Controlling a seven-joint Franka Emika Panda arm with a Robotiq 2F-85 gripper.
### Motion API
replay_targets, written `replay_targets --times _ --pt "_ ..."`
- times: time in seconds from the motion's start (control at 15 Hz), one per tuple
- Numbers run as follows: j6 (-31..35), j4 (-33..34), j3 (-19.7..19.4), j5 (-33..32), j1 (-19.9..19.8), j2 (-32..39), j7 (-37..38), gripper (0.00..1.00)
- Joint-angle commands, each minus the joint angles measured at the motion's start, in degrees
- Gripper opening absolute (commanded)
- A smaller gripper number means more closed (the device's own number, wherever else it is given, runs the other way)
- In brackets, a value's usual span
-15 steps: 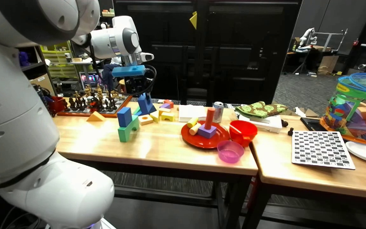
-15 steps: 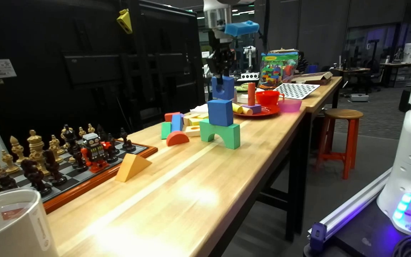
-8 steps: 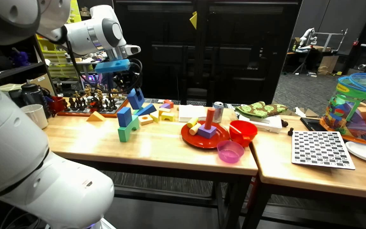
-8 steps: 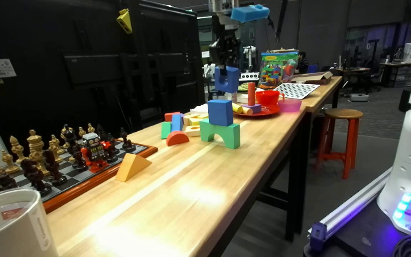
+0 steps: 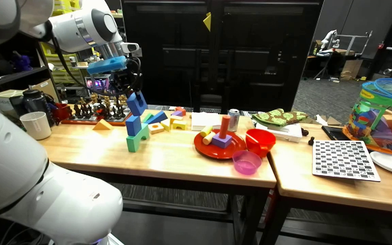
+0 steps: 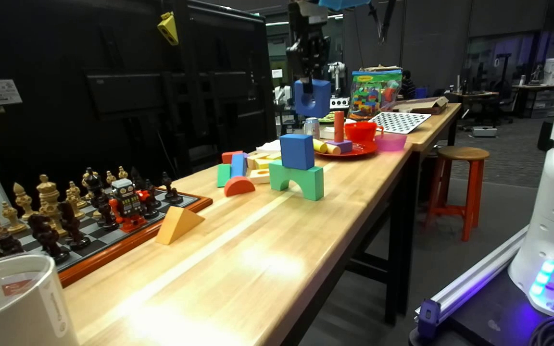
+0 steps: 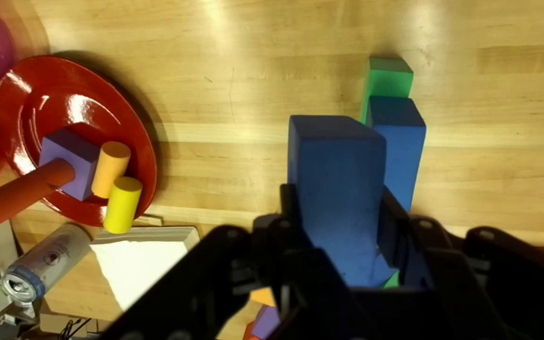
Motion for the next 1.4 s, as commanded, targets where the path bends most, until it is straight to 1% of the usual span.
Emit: replay_targets --times 0.0,0.2,0.47,0.93,1.33 --pt "-4.15 1.42 -0.26 2.31 1.66 -1.36 -2.25 0.15" --pt "-5.21 2.93 -0.55 4.28 2.60 -1.06 -4.00 0.15" --pt "-4.34 4.64 -1.13 7.56 2.91 0.05 -6.77 0.15" --pt "-2.16 4.96 -2.66 9.98 2.25 4.50 -9.23 0.15" --pt "-2.24 6.41 -3.17 11.13 2.30 8.26 -10.42 0.15"
